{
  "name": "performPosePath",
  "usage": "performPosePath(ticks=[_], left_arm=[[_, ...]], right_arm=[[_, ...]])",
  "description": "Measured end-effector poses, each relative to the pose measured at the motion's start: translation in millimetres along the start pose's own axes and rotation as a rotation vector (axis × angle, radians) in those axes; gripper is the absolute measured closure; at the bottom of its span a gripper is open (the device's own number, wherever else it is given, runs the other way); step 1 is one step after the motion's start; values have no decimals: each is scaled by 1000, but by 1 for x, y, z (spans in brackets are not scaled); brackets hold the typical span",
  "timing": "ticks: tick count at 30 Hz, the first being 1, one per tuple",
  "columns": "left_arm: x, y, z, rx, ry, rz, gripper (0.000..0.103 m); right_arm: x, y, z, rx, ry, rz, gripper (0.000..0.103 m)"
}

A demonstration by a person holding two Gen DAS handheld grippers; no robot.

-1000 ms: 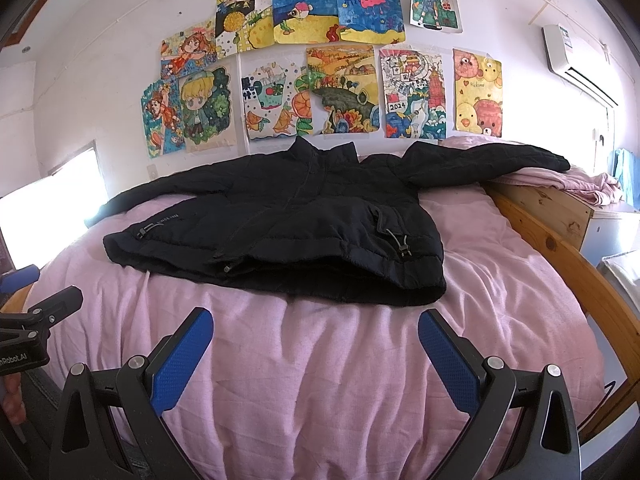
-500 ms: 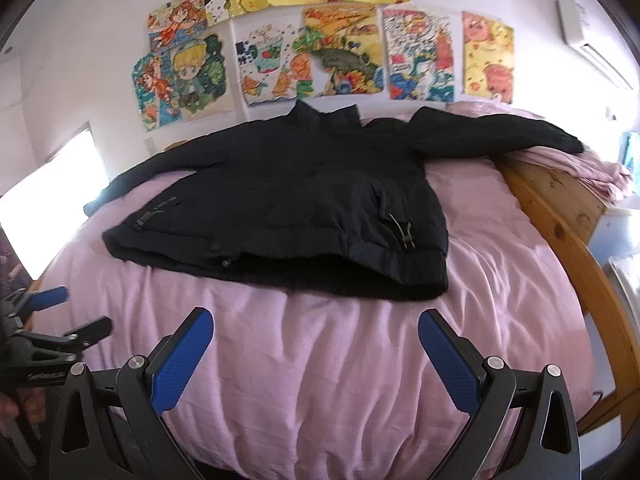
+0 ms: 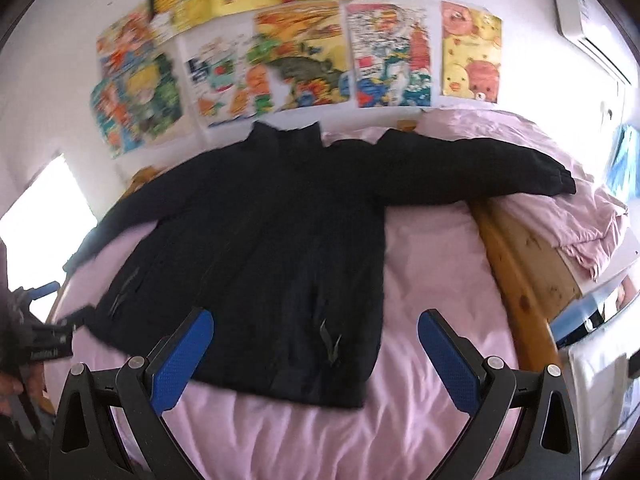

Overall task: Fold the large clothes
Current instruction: 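Lower both tools toward the black jacket, right tool over a sleeve cuff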

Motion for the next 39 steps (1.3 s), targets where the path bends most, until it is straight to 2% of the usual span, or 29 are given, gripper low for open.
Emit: performPosePath(ticks=[5, 7, 10, 13, 20, 24, 26, 30, 35, 39], left_arm=[[-58, -7, 36, 16, -17, 23, 1], [-80, -10, 54, 28, -25, 30, 1], [-119, -17, 96, 62, -36, 34, 1], [-157, -27, 145, 101, -77, 40, 1], [-217, -55, 232, 182, -146, 127, 1], [-232, -79, 265, 204, -185, 217, 1], [-240, -91, 287, 238, -175, 242, 1], [-248, -107, 319, 294, -157, 242, 1], [-251, -116, 353, 296, -137, 242, 1], [-243, -114, 380, 318, -85, 227, 1]], right_arm=[[-53, -34, 32, 27, -16, 72, 0], [-72, -49, 47, 52, -52, 95, 0], [-96, -72, 74, 74, -117, 125, 0], [-112, -92, 100, 99, -129, 136, 0], [-145, -150, 139, 264, -217, 157, 0], [-152, -189, 158, 343, -197, 208, 0], [-154, -207, 164, 386, -185, 226, 0], [-156, -237, 172, 441, -170, 263, 0], [-159, -265, 182, 469, -155, 309, 0], [-158, -279, 188, 481, -158, 305, 0]])
Point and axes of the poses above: each gripper's, at about its wrist camera, not at the fingertips, and z roughly the way its jaws point, y to its left, x to its underside, the point moved 5 cm from there along z, roughly the way its jaws point, and after that the axes turned 9 degrees about z, right-handed, at the moved point
